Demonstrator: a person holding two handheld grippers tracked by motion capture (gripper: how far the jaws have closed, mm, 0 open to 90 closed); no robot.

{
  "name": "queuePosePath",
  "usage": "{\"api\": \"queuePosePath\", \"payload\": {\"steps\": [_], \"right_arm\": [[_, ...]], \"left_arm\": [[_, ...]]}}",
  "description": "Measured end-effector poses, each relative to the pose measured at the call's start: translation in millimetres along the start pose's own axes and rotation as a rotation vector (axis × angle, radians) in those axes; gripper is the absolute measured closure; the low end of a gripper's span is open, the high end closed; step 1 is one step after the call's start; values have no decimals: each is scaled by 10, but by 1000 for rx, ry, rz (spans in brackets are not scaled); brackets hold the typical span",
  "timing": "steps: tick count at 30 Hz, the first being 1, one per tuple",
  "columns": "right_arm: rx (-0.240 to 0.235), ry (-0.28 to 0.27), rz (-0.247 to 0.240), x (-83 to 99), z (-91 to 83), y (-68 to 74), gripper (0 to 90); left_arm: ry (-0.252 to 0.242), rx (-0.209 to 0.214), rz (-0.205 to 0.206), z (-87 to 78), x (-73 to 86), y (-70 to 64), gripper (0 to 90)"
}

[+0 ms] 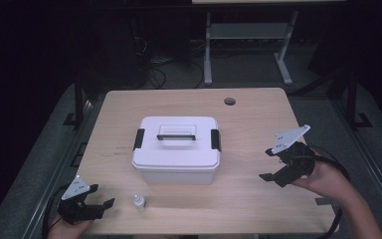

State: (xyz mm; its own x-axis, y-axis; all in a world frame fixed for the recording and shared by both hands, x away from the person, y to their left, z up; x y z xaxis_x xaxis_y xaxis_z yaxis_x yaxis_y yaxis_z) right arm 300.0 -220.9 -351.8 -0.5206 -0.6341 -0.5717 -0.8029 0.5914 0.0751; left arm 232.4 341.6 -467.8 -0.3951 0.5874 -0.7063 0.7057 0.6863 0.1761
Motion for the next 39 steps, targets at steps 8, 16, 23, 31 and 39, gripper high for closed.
{"api": "queuePosePath", "payload": {"steps": [8,16,23,31,39], "right_arm": [[-6,2,-8,-131,-22,-6,205],[-7,6,-29,-263,-26,1,204],[-13,12,-42,-353,-18,18,204],[-19,13,-56,-451,-28,36,204],[-25,11,-74,-580,-17,60,204]], "left_arm": [[8,7,7,10,0,-9,180],[6,10,4,6,3,-7,180],[4,11,4,3,1,-12,180],[0,10,5,1,-1,-13,180],[4,9,18,9,-13,-16,180]]}}
Point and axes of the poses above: each handheld gripper's, and its own axes: z roughly forward along the jaws, x roughly out of its underside, y roughly to its left, the point moved 2 cm from there along z, roughly forward along the jaws, and after that the axes turned 15 degrees about z, right-handed, at the moved point
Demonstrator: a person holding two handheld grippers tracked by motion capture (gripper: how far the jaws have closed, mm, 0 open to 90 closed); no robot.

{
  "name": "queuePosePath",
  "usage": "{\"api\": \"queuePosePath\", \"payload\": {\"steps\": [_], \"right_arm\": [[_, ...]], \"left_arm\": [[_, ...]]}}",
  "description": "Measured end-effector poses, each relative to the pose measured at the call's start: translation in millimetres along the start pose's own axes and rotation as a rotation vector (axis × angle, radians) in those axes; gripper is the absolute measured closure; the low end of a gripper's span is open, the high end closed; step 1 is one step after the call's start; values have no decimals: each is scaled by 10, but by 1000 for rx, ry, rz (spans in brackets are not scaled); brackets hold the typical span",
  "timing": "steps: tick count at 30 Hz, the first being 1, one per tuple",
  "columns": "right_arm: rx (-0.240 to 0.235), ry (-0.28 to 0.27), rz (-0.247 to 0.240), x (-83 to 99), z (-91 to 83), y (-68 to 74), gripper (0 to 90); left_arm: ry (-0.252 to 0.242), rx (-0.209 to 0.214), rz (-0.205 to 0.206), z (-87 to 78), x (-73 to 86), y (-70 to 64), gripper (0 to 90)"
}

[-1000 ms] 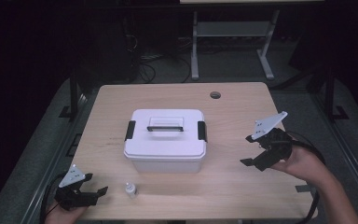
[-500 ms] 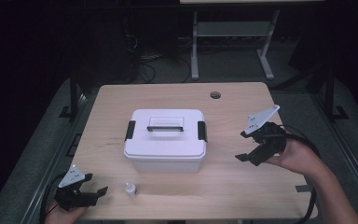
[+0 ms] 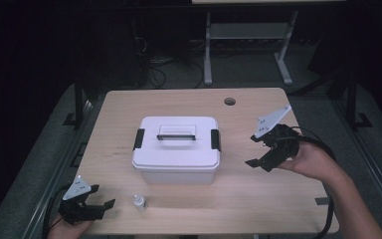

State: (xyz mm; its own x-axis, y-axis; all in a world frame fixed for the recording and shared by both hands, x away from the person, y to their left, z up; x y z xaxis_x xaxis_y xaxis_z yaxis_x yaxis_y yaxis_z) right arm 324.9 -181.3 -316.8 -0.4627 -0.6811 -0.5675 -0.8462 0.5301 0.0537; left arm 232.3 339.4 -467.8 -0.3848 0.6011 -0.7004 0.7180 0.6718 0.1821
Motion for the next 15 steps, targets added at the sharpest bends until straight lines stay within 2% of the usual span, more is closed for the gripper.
{"api": "queuePosePath", "payload": {"steps": [15], "right_arm": [[-13,14,-36,-227,51,35,205]], "left_arm": [[2,1,8,1,-12,-8,180]]}}
Point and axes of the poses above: each handheld gripper's, and its own axes: z roughly forward along the jaws, x roughly out of its underside, y roughly to its left, the point moved 2 cm from there along z, roughly forward along the jaws, and after that the axes turned 15 degrees about z, right-handed, at the moved point
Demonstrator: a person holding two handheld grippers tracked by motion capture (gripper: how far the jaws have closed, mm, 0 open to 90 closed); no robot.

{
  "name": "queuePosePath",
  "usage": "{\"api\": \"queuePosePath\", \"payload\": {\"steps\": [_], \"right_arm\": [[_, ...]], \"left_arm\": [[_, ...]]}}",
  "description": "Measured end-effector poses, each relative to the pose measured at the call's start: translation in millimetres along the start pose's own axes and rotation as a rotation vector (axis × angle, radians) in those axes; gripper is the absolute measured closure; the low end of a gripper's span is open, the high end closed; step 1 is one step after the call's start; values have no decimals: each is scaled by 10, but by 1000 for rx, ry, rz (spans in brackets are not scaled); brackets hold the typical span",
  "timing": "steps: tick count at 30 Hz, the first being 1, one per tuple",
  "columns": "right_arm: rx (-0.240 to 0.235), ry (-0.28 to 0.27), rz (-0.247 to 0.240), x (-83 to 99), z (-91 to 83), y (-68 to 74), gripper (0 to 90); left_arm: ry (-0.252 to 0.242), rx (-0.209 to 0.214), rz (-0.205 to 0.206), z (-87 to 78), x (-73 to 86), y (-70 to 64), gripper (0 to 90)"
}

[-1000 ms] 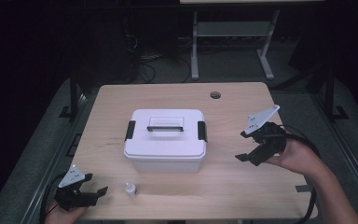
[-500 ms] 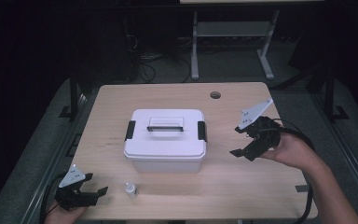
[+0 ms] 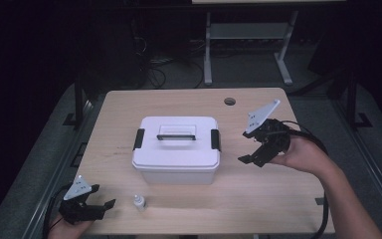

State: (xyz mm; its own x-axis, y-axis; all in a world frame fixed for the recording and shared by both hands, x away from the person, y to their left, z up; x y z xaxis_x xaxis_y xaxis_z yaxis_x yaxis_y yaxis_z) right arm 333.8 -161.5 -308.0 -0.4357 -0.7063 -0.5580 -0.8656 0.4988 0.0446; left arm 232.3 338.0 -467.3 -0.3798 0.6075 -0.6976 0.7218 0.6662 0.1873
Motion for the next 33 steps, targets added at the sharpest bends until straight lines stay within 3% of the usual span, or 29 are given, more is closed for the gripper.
{"api": "queuePosePath", "payload": {"steps": [33], "right_arm": [[-53,16,-85,-602,193,73,209]], "left_arm": [[-7,7,9,-12,-10,-10,180]]}}
Point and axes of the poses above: each handheld gripper's, and its own axes: z roughly forward along the jaws, x roughly out of its underside, y roughly to its left, the point moved 2 cm from there along z, roughly forward along the jaws, and after that the axes turned 15 degrees about z, right-handed, at the moved point
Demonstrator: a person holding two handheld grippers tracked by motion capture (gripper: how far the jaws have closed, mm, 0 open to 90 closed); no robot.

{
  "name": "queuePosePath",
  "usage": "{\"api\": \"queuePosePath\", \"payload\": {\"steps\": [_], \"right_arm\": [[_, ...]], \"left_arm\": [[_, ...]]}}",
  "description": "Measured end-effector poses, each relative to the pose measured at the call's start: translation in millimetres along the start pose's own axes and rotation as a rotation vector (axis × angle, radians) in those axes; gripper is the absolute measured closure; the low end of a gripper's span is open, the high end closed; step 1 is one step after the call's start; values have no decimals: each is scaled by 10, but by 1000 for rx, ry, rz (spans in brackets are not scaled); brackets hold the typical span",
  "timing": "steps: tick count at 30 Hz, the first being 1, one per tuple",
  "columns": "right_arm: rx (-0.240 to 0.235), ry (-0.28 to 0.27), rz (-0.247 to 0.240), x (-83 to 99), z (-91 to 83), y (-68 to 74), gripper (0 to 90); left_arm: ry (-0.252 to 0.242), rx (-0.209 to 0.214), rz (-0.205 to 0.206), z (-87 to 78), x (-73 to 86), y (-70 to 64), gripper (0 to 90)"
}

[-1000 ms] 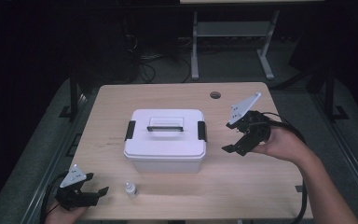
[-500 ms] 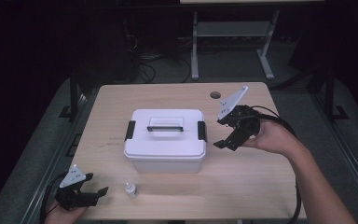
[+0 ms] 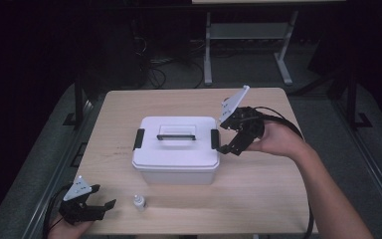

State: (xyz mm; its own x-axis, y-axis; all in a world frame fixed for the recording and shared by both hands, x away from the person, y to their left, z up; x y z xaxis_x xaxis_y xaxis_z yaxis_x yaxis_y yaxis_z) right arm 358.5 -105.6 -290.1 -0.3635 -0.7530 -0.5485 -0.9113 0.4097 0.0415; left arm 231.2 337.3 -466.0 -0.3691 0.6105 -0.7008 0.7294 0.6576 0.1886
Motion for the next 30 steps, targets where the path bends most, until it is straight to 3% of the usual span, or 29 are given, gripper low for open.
{"api": "queuePosePath", "payload": {"steps": [15,30], "right_arm": [[-5,28,-34,-282,150,27,210],[-40,26,-72,-579,325,99,214]], "left_arm": [[-8,-1,-6,-9,13,17,180],[-9,3,-4,-8,9,13,180]]}}
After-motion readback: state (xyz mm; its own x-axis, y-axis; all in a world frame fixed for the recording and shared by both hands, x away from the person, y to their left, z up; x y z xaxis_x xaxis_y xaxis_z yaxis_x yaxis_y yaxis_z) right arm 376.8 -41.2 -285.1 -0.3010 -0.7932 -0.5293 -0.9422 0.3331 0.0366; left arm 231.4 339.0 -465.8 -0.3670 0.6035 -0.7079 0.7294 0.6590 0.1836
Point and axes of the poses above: each handheld gripper's, and its own axes: z roughly forward along the jaws, x roughly out of its underside, y roughly to its left, the point moved 2 cm from there along z, roughly forward along the jaws, and after that the axes turned 15 degrees about z, right-handed, at the moved point
